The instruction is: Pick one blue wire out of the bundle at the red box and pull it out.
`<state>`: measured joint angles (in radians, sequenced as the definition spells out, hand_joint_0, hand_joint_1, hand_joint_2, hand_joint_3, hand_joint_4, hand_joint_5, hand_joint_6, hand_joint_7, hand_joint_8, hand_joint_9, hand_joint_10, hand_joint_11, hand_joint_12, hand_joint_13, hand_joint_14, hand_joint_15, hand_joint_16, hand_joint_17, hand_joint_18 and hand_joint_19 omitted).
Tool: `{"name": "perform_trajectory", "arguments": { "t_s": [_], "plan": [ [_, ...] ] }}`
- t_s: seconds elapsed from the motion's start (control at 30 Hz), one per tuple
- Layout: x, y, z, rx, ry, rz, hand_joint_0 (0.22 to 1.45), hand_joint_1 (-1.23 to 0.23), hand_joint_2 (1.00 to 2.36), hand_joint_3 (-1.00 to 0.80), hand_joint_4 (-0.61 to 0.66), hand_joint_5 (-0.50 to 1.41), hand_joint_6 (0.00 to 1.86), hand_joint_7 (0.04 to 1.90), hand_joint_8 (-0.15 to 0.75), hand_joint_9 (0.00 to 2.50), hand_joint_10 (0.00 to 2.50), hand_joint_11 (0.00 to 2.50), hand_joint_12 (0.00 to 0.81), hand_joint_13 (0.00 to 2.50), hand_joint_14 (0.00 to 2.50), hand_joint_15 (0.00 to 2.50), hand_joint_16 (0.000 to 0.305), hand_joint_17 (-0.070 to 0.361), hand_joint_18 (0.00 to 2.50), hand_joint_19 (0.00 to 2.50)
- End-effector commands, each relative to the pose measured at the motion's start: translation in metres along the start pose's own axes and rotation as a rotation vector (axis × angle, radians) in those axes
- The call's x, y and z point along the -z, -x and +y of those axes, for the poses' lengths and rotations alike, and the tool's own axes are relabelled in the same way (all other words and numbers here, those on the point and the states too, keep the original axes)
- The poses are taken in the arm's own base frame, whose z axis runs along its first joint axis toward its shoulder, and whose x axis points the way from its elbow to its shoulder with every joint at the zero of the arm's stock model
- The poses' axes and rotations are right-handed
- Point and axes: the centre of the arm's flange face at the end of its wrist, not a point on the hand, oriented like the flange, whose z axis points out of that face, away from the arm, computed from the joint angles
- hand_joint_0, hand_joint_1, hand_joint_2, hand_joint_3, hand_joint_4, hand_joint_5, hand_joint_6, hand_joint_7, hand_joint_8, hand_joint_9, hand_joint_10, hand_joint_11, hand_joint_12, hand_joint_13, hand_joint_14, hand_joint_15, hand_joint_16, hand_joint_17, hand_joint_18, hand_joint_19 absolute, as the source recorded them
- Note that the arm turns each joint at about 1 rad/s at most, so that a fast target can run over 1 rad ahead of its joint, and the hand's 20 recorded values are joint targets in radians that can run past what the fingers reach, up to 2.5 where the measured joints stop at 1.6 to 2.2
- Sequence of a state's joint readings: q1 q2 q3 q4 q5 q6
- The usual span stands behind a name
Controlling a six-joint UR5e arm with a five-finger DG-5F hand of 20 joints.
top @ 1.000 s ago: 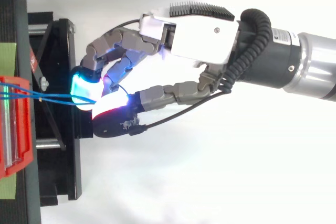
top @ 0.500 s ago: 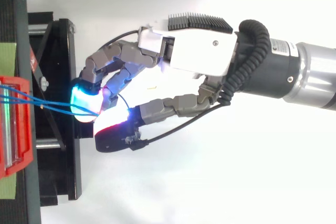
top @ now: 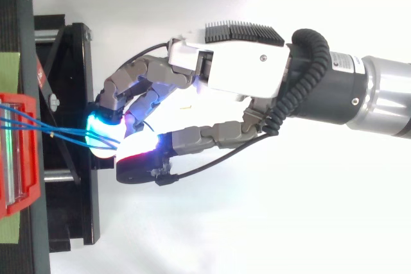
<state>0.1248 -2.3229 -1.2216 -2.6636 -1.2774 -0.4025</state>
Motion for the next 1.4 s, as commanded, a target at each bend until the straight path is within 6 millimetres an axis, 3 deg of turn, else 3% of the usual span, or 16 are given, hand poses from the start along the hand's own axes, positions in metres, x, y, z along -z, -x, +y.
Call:
{"name": "perform_trajectory", "arguments": {
  "t_s": [0.0,0.73,1.37],
  "plan": [
    [0.000,0.000,0.000,-0.001,0.001,-0.001,0.58,-0.80,1.01,-0.06,0.15,-0.15,0.90,0.70,0.287,0.92,0.02,0.56,0.395,0.65,0.02,0.39,0.068,0.153,0.47,0.50],
    [0.009,0.002,0.004,0.011,-0.056,0.053,0.59,-0.79,1.01,-0.04,0.16,-0.15,0.90,0.69,0.300,0.96,0.02,0.54,0.417,0.68,0.02,0.38,0.072,0.161,0.51,0.49],
    [0.022,0.025,0.043,0.017,-0.086,0.061,0.59,-0.78,1.01,-0.06,0.19,-0.15,0.90,0.70,0.304,0.97,0.02,0.54,0.421,0.69,0.02,0.38,0.073,0.163,0.51,0.49]
  ]
}}
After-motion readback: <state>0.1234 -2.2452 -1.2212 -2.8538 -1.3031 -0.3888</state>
